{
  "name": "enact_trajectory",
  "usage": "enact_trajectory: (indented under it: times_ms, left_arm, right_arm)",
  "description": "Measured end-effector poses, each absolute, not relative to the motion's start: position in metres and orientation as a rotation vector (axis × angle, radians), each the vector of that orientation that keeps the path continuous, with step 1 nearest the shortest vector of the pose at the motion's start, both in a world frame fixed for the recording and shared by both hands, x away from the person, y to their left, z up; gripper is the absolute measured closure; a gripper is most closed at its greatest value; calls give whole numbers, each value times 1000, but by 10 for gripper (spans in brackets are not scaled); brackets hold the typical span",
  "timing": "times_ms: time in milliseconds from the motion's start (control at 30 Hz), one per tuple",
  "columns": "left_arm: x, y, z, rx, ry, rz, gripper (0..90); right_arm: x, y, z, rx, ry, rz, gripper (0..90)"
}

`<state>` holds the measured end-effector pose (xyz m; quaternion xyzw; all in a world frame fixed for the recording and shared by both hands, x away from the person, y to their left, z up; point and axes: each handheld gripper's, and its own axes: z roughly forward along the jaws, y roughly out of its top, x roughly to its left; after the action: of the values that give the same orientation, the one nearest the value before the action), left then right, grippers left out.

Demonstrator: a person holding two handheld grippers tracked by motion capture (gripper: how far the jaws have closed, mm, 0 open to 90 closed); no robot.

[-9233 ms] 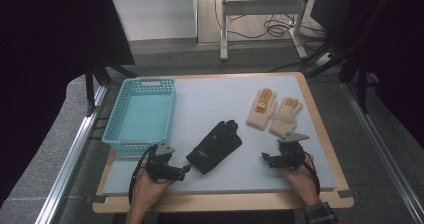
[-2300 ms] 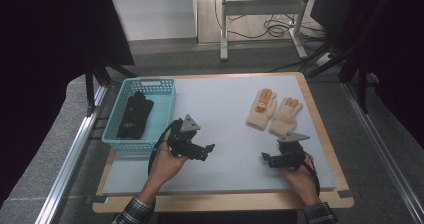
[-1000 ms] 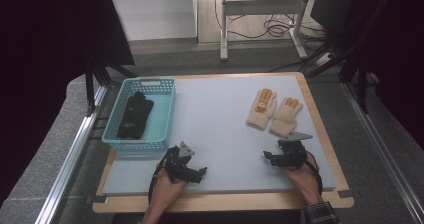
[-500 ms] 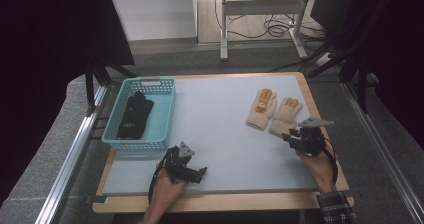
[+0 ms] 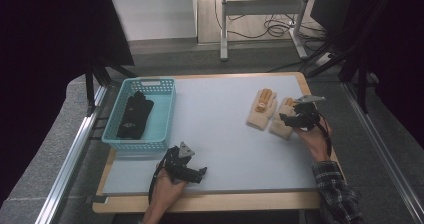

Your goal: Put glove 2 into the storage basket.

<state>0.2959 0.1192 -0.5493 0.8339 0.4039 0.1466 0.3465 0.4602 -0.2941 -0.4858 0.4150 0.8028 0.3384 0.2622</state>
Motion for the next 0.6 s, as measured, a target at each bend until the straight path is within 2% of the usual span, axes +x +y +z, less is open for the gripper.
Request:
enact_trajectory:
  times_ms: [233,467,600]
  left_arm:
    - [296,119,-549,2164,1047,381,2]
    - [296,119,-549,2165,1048,380,3]
    - [296,119,-549,2165,1047,380,3]
  right_arm:
    - [482,-290,-510,1127,2207,842,295]
    - [483,-292,-515,1221,2238,883,498]
    - [480,-294,-511,1239,2248,896,561]
